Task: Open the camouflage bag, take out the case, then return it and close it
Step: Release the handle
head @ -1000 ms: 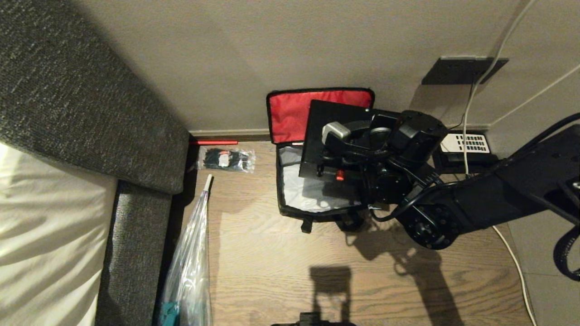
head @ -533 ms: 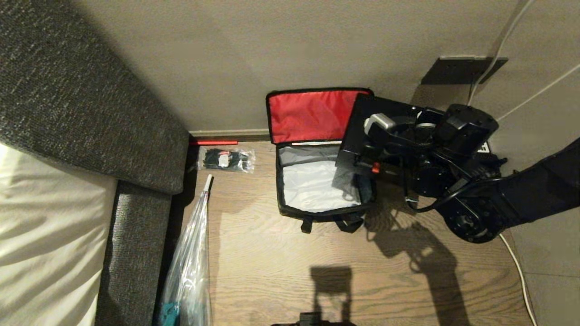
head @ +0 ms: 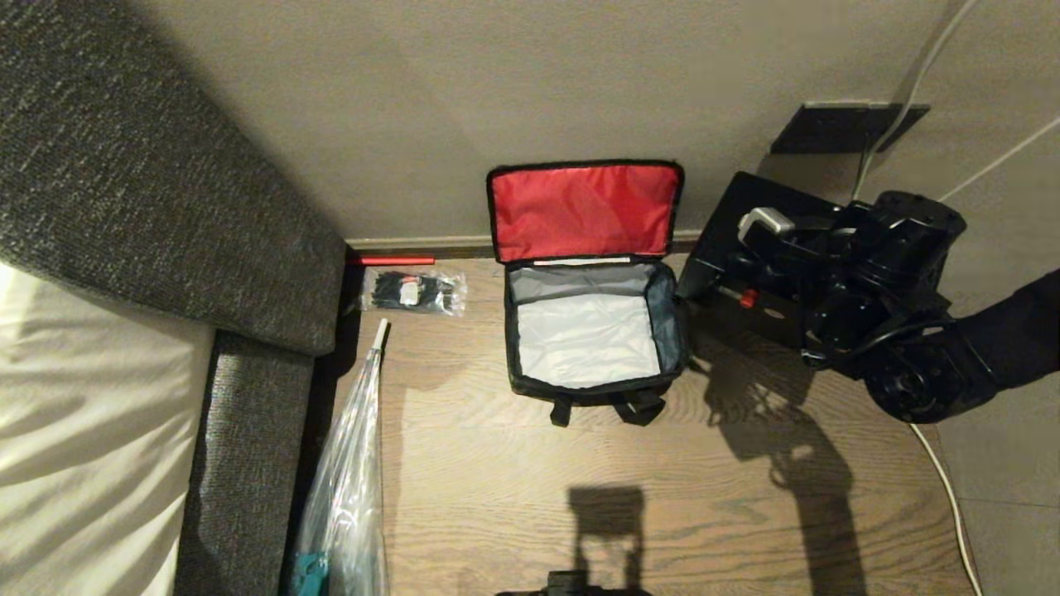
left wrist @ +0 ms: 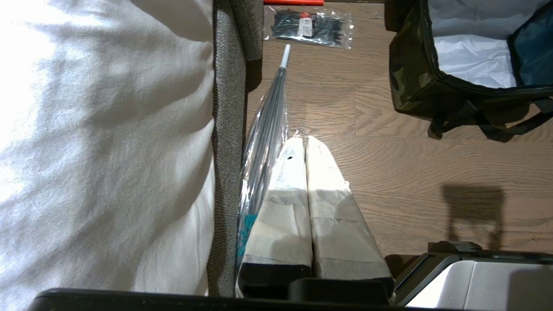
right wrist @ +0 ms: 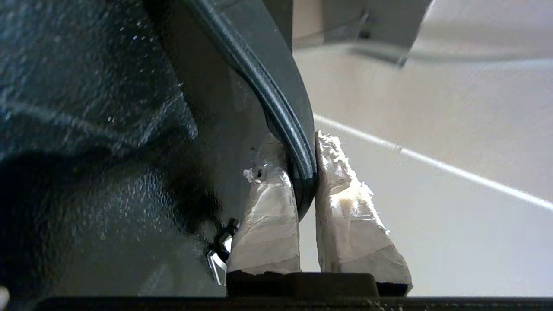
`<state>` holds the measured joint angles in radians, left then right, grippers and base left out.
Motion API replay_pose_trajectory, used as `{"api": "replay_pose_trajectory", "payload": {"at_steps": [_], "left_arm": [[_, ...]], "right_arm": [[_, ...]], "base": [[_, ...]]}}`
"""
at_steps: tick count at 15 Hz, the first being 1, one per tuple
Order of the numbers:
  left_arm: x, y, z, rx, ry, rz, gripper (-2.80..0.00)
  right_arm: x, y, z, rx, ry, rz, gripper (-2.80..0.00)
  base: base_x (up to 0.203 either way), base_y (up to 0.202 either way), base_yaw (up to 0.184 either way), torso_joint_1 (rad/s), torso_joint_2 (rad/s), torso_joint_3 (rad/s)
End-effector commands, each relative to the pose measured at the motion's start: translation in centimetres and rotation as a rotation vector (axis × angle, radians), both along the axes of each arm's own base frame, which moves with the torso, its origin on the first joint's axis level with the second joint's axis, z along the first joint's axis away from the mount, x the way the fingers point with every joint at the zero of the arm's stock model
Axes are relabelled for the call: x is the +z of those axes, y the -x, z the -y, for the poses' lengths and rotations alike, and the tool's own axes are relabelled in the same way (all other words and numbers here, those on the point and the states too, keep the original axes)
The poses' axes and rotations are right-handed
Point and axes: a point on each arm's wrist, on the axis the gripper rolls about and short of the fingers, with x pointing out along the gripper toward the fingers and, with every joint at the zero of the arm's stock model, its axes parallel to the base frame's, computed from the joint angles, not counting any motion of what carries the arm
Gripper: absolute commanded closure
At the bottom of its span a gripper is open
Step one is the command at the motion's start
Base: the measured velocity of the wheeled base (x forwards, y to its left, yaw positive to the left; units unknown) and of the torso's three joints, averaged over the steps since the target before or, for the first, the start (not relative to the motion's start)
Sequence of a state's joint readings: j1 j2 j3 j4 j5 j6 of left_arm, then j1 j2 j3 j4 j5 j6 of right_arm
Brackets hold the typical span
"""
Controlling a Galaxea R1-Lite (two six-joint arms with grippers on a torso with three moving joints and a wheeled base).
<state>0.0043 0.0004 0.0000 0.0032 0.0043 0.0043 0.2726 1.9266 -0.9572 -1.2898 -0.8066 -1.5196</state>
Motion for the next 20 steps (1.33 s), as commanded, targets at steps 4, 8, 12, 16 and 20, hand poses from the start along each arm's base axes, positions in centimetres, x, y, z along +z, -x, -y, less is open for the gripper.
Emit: {"api": "replay_pose_trajectory", "payload": {"at_steps": [4, 8, 12, 16, 20], "left_arm": [[0.0, 0.0, 0.0, 0.001, 0.0, 0.001, 0.0], [0.0, 0.0, 0.0, 0.002, 0.0, 0.001, 0.0], [0.0, 0.0, 0.0, 0.001, 0.0, 0.001, 0.0], [0.0, 0.0, 0.0, 0.002, 0.0, 0.001, 0.0], [0.0, 0.0, 0.0, 0.001, 0.0, 0.001, 0.0]], "right_arm": [[-2.3, -2.7, 3.5, -0.106, 0.005, -0.04, 0.0], [-5.5, -5.4, 4.6, -0.141, 0.008, -0.095, 0.0], [-9.1, -8.1, 4.8, -0.153, 0.005, -0.135, 0.0], [-13.5, -10.1, 5.3, -0.17, 0.013, -0.205, 0.0], [-15.9, -12.1, 5.4, -0.172, -0.004, -0.207, 0.0]], "base": [[0.0, 0.0, 0.0, 0.0, 0.0, 0.0], [0.0, 0.0, 0.0, 0.0, 0.0, 0.0], [0.0, 0.0, 0.0, 0.0, 0.0, 0.0], [0.0, 0.0, 0.0, 0.0, 0.0, 0.0], [0.0, 0.0, 0.0, 0.0, 0.0, 0.0]]}}
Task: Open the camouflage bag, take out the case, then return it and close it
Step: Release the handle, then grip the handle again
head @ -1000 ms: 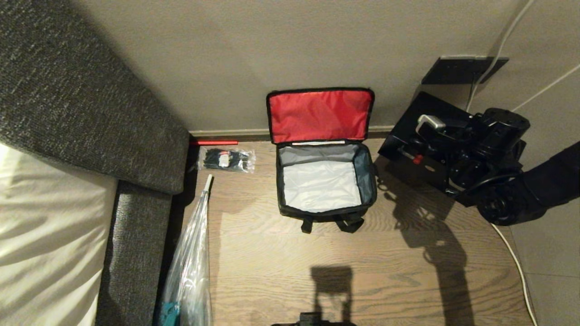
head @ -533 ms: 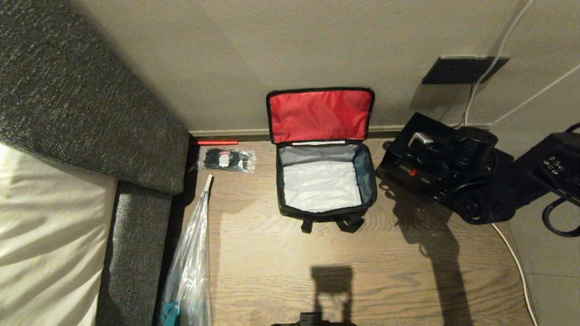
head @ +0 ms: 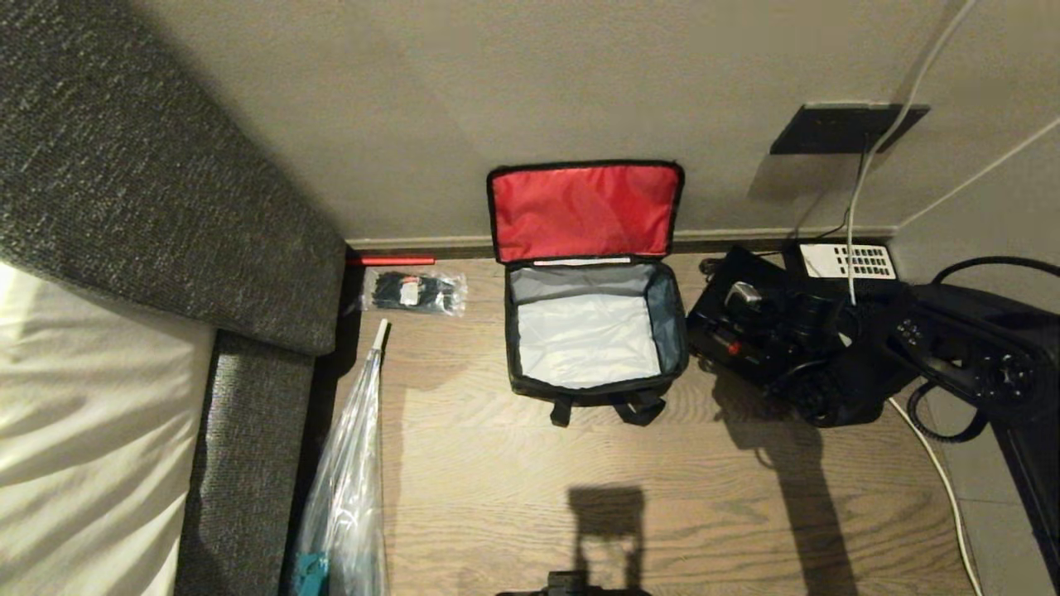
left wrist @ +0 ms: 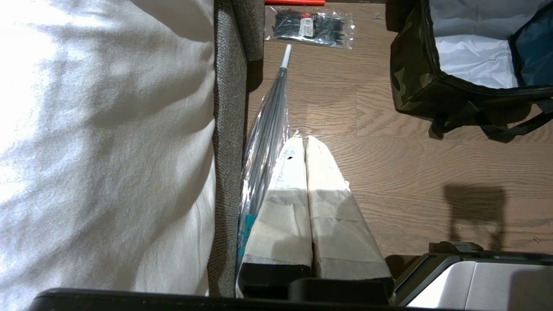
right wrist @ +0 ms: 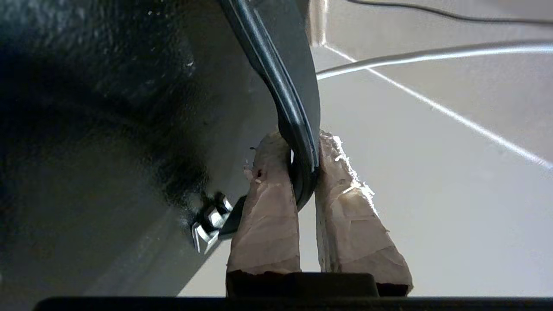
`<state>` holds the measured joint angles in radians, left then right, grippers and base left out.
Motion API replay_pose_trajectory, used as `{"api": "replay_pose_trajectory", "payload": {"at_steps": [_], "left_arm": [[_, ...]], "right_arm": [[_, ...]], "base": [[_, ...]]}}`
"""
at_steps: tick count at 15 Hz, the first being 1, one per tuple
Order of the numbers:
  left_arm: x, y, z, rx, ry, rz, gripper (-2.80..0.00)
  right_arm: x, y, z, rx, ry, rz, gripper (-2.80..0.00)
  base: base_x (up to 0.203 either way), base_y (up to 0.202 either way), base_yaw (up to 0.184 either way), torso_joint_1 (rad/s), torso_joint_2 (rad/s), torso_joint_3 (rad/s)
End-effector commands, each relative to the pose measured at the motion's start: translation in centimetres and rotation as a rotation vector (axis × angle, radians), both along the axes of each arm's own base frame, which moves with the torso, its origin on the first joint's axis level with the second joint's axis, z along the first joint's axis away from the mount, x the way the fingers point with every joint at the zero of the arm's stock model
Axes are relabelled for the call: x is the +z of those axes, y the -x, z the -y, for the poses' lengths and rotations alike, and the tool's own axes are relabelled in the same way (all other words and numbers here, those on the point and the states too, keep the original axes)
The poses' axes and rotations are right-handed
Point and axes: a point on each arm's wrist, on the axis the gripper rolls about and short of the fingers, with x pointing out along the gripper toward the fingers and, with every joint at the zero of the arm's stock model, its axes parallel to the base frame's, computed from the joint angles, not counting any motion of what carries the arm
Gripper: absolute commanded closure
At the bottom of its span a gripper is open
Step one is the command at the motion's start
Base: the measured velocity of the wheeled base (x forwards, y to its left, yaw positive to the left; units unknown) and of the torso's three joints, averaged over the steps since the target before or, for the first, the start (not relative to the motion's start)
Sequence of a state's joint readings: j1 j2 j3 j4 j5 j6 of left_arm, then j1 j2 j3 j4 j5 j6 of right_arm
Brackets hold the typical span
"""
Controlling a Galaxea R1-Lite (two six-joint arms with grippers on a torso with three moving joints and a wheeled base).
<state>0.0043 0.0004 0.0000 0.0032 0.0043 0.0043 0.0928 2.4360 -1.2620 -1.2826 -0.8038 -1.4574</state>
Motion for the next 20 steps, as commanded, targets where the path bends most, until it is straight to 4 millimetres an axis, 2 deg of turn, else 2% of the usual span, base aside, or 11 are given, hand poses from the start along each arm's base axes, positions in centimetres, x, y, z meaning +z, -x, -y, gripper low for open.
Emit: {"api": "replay_pose_trajectory", "payload": {"at_steps": [1, 5, 7, 8, 12, 13, 14, 16, 18, 20], "left_arm": [[0.0, 0.0, 0.0, 0.001, 0.0, 0.001, 0.0], [0.0, 0.0, 0.0, 0.001, 0.0, 0.001, 0.0], [0.0, 0.0, 0.0, -0.001, 0.0, 0.001, 0.0], [0.0, 0.0, 0.0, 0.001, 0.0, 0.001, 0.0], [0.0, 0.0, 0.0, 0.001, 0.0, 0.001, 0.0], [0.0, 0.0, 0.0, 0.001, 0.0, 0.001, 0.0], [0.0, 0.0, 0.0, 0.001, 0.0, 0.001, 0.0], [0.0, 0.0, 0.0, 0.001, 0.0, 0.001, 0.0], [0.0, 0.0, 0.0, 0.001, 0.0, 0.001, 0.0], [0.0, 0.0, 0.0, -0.001, 0.0, 0.001, 0.0]], "right_arm": [[-2.6, -1.0, 0.2, -0.006, 0.001, -0.054, -2.73], [-3.7, -1.0, 0.3, -0.003, 0.005, -0.116, -2.8], [-4.0, 0.6, 0.4, 0.03, 0.003, -0.176, -2.8], [-3.7, 1.7, 0.4, 0.072, -0.005, -0.207, -2.8], [0.1, 6.7, 0.2, 0.209, -0.045, -0.287, -2.8], [1.5, 7.9, 0.3, 0.224, -0.059, -0.289, -0.01], [3.0, 9.1, 0.3, 0.233, -0.071, -0.286, 0.0], [7.9, 12.3, 0.6, 0.244, -0.093, -0.223, 0.0], [12.9, 17.2, 1.0, 0.265, -0.146, -0.16, 0.0], [16.0, 22.8, 1.5, 0.308, -0.23, -0.116, 0.0]], "base": [[0.0, 0.0, 0.0, 0.0, 0.0, 0.0], [0.0, 0.0, 0.0, 0.0, 0.0, 0.0], [0.0, 0.0, 0.0, 0.0, 0.0, 0.0], [0.0, 0.0, 0.0, 0.0, 0.0, 0.0], [0.0, 0.0, 0.0, 0.0, 0.0, 0.0], [0.0, 0.0, 0.0, 0.0, 0.0, 0.0], [0.0, 0.0, 0.0, 0.0, 0.0, 0.0], [0.0, 0.0, 0.0, 0.0, 0.0, 0.0], [0.0, 0.0, 0.0, 0.0, 0.0, 0.0], [0.0, 0.0, 0.0, 0.0, 0.0, 0.0]]}}
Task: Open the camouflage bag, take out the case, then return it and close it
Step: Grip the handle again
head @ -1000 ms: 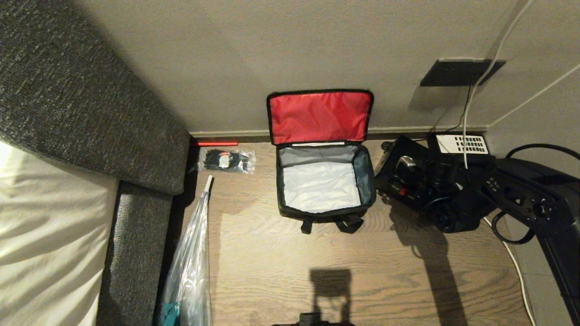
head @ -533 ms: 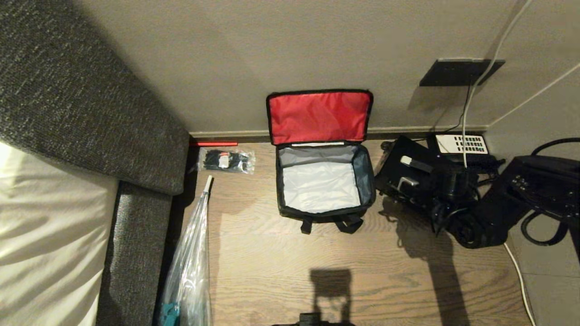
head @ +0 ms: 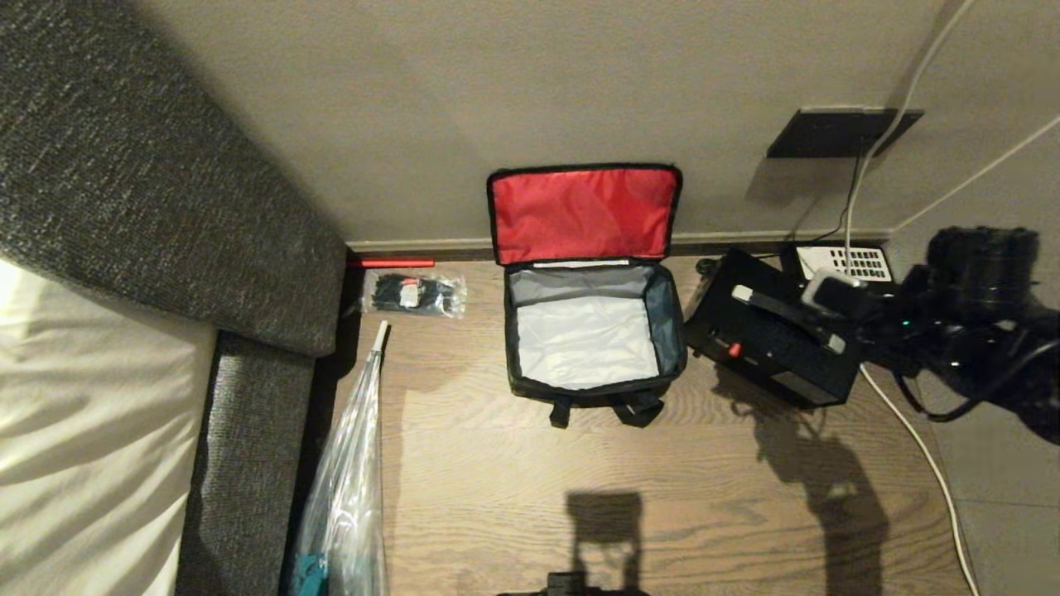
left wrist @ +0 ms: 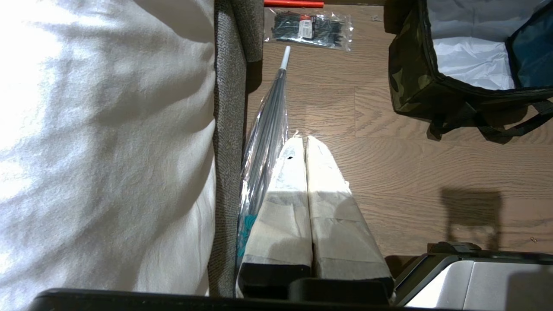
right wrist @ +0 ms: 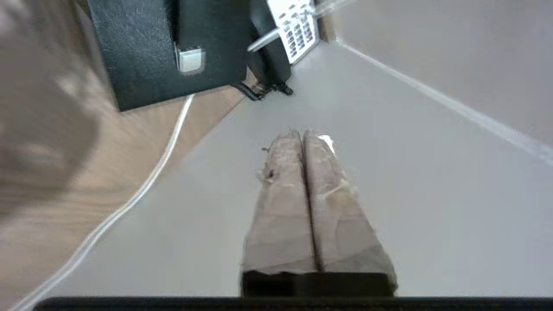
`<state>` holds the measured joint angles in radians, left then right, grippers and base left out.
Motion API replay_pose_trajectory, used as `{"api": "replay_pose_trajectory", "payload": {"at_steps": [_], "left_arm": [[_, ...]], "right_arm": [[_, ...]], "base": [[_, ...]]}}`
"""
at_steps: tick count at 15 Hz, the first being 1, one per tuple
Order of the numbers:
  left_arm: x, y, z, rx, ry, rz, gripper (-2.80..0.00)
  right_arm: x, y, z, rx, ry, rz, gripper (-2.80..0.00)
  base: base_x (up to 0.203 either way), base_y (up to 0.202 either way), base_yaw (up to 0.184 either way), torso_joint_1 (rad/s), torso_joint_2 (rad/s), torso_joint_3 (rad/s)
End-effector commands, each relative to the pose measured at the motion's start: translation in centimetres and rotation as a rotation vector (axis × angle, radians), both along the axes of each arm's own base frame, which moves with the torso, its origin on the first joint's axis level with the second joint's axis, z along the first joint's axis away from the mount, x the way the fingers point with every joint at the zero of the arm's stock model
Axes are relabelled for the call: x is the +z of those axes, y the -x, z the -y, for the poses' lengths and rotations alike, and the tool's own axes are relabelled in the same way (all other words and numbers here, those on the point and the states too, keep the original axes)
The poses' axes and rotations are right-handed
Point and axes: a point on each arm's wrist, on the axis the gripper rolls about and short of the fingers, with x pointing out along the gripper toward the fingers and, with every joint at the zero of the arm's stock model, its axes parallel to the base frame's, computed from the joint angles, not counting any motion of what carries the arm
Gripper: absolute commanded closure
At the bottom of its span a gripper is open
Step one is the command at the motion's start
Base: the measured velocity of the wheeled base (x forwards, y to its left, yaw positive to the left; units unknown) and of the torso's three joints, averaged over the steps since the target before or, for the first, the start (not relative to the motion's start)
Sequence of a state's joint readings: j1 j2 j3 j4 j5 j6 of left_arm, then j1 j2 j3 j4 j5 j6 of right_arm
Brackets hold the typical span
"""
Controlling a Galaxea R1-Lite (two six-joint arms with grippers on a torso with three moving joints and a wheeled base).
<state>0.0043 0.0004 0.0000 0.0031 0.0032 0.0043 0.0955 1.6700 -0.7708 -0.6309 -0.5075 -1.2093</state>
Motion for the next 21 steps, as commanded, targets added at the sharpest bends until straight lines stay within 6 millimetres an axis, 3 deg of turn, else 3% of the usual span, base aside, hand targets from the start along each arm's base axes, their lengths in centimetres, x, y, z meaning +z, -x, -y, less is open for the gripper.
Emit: {"api": "replay_pose_trajectory", "payload": {"at_steps": [1, 2, 4, 6, 9, 12, 17, 21], "left_arm": [[0.0, 0.0, 0.0, 0.003, 0.0, 0.0, 0.0], [0.0, 0.0, 0.0, 0.002, 0.0, 0.0, 0.0], [0.0, 0.0, 0.0, 0.002, 0.0, 0.0, 0.0], [0.0, 0.0, 0.0, 0.002, 0.0, 0.0, 0.0], [0.0, 0.0, 0.0, 0.002, 0.0, 0.0, 0.0], [0.0, 0.0, 0.0, 0.002, 0.001, 0.001, 0.0], [0.0, 0.0, 0.0, 0.002, -0.001, 0.0, 0.0], [0.0, 0.0, 0.0, 0.002, 0.0, 0.0, 0.0]], "right_arm": [[5.9, 9.2, 0.7, 0.033, -0.123, 0.145, 0.0], [6.5, 12.4, 1.0, 0.055, -0.195, 0.188, 0.0], [5.8, 18.4, 1.5, 0.07, -0.295, 0.247, 0.0], [2.7, 23.2, 1.9, 0.061, -0.439, 0.293, 0.0], [-3.3, 27.7, 1.9, 0.132, -0.967, 0.357, 0.0], [-8.8, 29.8, 1.7, 0.184, -1.218, 0.298, 0.0], [-10.3, 31.3, 1.7, 0.214, -1.205, 0.436, 0.0], [-10.6, 31.4, 1.7, 0.167, -1.224, 0.384, 0.0]], "base": [[0.0, 0.0, 0.0, 0.0, 0.0, 0.0], [0.0, 0.0, 0.0, 0.0, 0.0, 0.0], [0.0, 0.0, 0.0, 0.0, 0.0, 0.0], [0.0, 0.0, 0.0, 0.0, 0.0, 0.0], [0.0, 0.0, 0.0, 0.0, 0.0, 0.0], [0.0, 0.0, 0.0, 0.0, 0.0, 0.0], [0.0, 0.0, 0.0, 0.0, 0.0, 0.0], [0.0, 0.0, 0.0, 0.0, 0.0, 0.0]]}}
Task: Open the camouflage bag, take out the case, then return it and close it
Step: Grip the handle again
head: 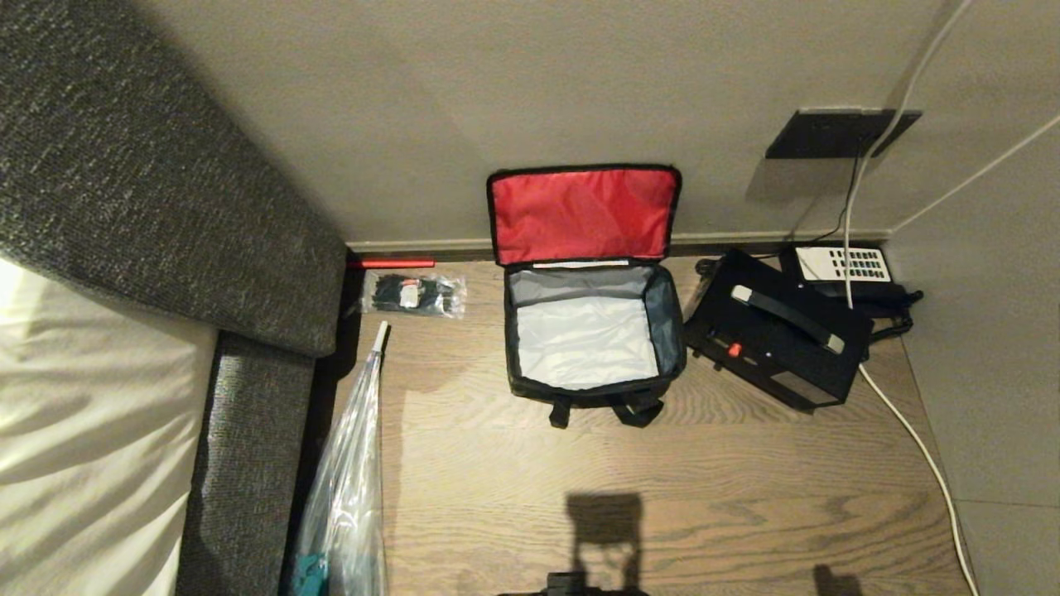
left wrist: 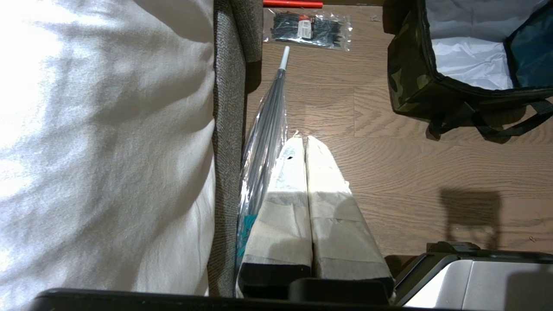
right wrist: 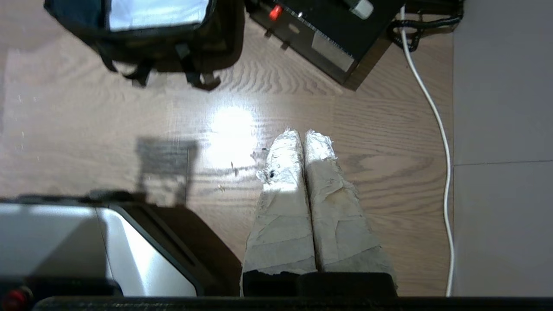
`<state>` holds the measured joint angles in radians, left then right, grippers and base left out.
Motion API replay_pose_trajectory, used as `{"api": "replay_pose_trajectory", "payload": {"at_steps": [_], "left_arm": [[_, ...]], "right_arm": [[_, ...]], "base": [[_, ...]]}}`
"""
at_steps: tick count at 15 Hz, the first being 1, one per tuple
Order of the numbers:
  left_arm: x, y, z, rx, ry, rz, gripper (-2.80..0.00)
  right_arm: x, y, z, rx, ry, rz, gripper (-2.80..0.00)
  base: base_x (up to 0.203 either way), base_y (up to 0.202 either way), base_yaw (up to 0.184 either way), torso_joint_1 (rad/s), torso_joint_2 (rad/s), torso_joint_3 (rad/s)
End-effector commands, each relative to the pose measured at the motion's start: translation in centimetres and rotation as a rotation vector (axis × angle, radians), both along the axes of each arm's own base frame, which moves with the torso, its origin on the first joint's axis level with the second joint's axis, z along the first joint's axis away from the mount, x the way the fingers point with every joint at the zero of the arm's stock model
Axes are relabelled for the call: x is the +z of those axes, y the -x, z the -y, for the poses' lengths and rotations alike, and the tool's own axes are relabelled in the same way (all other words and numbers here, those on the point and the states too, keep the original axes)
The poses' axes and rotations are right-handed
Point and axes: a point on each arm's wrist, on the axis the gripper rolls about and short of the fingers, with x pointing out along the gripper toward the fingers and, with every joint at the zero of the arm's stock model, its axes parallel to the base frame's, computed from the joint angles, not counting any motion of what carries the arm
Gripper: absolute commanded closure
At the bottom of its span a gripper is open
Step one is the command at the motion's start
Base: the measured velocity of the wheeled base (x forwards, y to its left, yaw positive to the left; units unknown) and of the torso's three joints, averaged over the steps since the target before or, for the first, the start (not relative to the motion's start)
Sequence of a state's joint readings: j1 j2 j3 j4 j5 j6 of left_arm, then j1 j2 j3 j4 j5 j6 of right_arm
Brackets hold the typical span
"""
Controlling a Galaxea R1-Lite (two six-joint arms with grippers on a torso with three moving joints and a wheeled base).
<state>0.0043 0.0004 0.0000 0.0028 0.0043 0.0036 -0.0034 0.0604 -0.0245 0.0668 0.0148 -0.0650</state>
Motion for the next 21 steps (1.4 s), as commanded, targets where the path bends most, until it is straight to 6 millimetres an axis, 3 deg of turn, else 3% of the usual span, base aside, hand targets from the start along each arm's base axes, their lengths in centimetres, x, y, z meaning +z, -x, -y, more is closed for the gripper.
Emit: {"api": "replay_pose_trajectory", "payload": {"at_steps": [1, 21], "left_arm": [[-0.03, 0.0, 0.0, 0.001, -0.001, 0.002, 0.0], [-0.05, 0.0, 0.0, 0.001, -0.001, 0.0, 0.0]], "right_arm": [[0.08, 0.0, 0.01, -0.005, -0.032, 0.036, 0.0], [0.06, -0.03, 0.01, -0.005, -0.035, 0.043, 0.0]], "base": [[0.0, 0.0, 0.0, 0.0, 0.0, 0.0], [0.0, 0.0, 0.0, 0.0, 0.0, 0.0]]}}
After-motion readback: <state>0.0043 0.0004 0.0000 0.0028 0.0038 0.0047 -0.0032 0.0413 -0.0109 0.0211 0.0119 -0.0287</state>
